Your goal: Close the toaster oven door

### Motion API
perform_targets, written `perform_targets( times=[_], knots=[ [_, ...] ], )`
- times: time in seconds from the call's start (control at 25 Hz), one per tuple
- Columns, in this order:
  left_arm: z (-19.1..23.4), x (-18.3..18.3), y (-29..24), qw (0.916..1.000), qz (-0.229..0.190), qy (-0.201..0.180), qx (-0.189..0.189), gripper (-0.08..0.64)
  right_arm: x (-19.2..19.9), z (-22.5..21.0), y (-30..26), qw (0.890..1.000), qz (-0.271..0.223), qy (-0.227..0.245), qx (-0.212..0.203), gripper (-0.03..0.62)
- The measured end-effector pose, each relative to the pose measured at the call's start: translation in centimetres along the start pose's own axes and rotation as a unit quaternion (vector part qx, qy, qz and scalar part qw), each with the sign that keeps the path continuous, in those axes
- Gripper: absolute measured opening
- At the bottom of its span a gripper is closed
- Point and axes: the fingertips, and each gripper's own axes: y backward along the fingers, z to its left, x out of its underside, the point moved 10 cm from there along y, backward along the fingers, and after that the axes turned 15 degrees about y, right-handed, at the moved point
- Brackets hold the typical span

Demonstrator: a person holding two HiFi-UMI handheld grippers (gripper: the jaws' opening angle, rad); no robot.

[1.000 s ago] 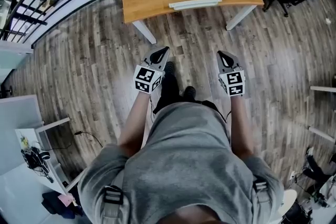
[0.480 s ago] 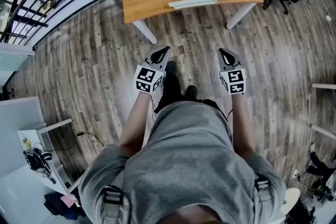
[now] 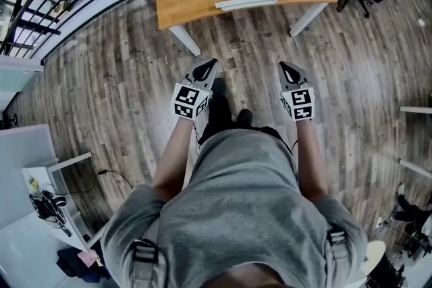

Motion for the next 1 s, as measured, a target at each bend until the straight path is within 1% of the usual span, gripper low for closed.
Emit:
perform_targets(
  times=[0.16,0.56,0.64,0.76,1.0],
  knots=[
    [-0.48,0.17,-0.16,1.0000,0.005,-0.004,-0.004,0.020,-0.07,0.31,-0.08,1.000,-0.002,0.000,-0.002,0.008],
    [-0.60,-0.09,-0.63,0.9999,0.006,-0.008,0.002,0.023,0.12,0.06,-0.38,1.000,-0.007,-0.005,-0.002,0.021],
    [-0.69,-0.13,-0.64,0.9999,0.005,-0.009,0.003,0.041,0.22,0.09,-0.27,1.000,-0.010,-0.009,-0.008,0.039],
    [-0.70,-0.13,-0.51,0.9999,0.008,-0.009,0.002,0.102,0.14,0.28,-0.14,1.000,-0.020,-0.018,-0.016,0.076],
    [-0.68,0.38,-0.47,0.9999,0.015,-0.005,0.002,0.157,0.16,0.58,-0.42,0.999,-0.028,-0.029,-0.034,0.169]
  ],
)
